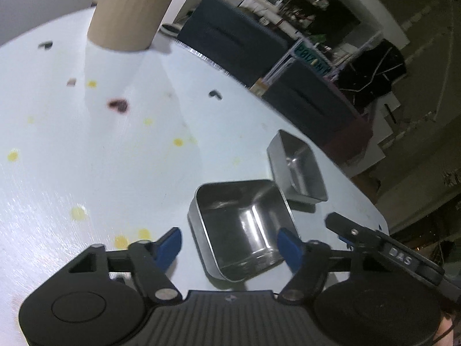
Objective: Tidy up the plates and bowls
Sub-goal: 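Move both grippers to the square steel tray and close on its rims, then lift the square steel tray off the table with both grippers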
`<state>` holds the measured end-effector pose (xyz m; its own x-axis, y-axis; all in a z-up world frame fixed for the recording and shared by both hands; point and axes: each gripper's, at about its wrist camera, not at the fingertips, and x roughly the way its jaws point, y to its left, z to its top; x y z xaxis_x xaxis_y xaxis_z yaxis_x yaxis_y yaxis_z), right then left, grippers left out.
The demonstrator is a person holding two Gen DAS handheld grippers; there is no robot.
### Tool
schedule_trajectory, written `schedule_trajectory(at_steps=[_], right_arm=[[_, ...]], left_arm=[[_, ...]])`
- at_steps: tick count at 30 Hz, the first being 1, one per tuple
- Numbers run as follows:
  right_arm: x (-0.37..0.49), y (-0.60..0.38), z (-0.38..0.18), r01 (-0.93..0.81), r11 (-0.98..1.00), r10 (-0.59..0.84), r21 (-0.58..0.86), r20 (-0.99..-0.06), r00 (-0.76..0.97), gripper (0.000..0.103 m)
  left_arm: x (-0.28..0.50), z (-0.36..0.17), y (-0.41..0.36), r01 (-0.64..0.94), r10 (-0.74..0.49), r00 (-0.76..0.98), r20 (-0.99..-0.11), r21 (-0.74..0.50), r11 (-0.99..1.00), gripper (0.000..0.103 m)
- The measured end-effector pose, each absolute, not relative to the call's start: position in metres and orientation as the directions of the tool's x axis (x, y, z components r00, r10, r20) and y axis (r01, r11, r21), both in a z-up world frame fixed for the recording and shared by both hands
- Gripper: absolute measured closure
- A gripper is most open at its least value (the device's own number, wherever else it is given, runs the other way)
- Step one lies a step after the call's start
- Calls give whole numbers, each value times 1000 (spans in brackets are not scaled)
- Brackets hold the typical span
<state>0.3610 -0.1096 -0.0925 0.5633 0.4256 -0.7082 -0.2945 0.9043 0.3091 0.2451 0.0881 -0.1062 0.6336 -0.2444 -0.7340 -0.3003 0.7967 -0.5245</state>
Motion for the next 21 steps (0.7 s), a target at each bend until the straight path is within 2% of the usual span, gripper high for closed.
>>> schedule_trajectory(at_steps=[3, 8, 10, 12, 14, 16, 21], right_arm=[[375, -98, -106, -324, 892, 445, 315, -733, 514, 45], [386, -76, -126, -379, 884, 437, 275, -773, 459, 50], [389, -70, -133, -388, 881, 435, 271, -788, 436, 62], [390, -66, -137, -385, 886, 421, 258, -796, 436, 68], [392, -65, -139, -382, 891, 410, 247, -799, 440, 72], [392, -65, -141, -375, 895, 401, 242, -803, 440, 78], [390, -68, -143, -372, 900, 384, 226, -815, 433, 91]], left_arm=[[251, -116, 88, -324, -244, 611, -753, -520, 790, 40], [258, -125, 87, -335, -233, 588, -775, -495, 802, 52], [261, -129, 86, -338, -229, 582, -780, -488, 804, 56], [263, -132, 87, -338, -228, 580, -782, -486, 806, 62], [265, -134, 87, -338, -227, 576, -785, -481, 809, 79], [266, -136, 87, -339, -220, 573, -790, -473, 813, 89], [269, -134, 84, -319, -176, 582, -794, -421, 849, 92]])
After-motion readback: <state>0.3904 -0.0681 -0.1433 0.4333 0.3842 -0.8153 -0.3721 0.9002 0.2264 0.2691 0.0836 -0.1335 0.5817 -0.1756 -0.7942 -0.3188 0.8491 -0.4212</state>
